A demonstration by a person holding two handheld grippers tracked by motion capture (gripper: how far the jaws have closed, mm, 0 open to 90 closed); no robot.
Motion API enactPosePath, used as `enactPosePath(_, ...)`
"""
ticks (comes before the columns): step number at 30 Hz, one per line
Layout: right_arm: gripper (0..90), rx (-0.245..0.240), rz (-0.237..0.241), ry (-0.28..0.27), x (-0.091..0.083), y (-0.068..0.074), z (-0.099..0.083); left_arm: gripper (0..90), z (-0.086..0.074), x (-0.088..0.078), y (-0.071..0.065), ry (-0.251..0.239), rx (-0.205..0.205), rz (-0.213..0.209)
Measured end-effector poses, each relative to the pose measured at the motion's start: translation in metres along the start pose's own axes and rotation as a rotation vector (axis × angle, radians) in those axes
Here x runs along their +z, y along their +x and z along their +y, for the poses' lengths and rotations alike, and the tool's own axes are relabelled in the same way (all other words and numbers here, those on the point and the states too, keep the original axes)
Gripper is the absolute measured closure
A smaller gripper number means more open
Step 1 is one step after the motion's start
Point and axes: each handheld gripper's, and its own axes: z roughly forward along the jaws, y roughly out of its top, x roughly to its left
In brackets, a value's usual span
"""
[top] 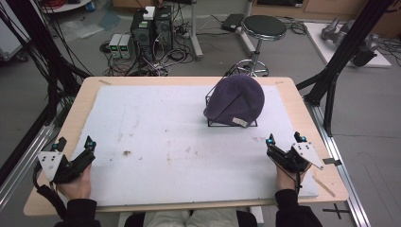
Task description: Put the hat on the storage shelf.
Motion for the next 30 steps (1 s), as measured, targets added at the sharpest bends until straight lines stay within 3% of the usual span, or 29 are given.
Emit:
enactPosePath(4,9.7,-0.002,0.015,0.005,0.0009,0.0013,-0.0003,20.1,0.0004,0.0000,-0.0021,0.000,0.002,-0.010)
enactPosePath(8,9.7,-0.015,0.027,0.004,0.0006,0.0042,0.0003,22.2,0.0000,0.0005,-0.0023,0.010,-0.021,-0.045)
enactPosePath(22,9.7,-0.027,0.064,0.005,0.0015,0.0072,0.0003,23.0,-0.0005,0.0008,-0.0004,0.016,-0.027,-0.036)
enactPosePath(30,9.8,-0.019,0.063,0.008,0.0013,0.0070,0.0001,23.5,-0.0014,0.0022,-0.0002,0.028,-0.041,-0.061)
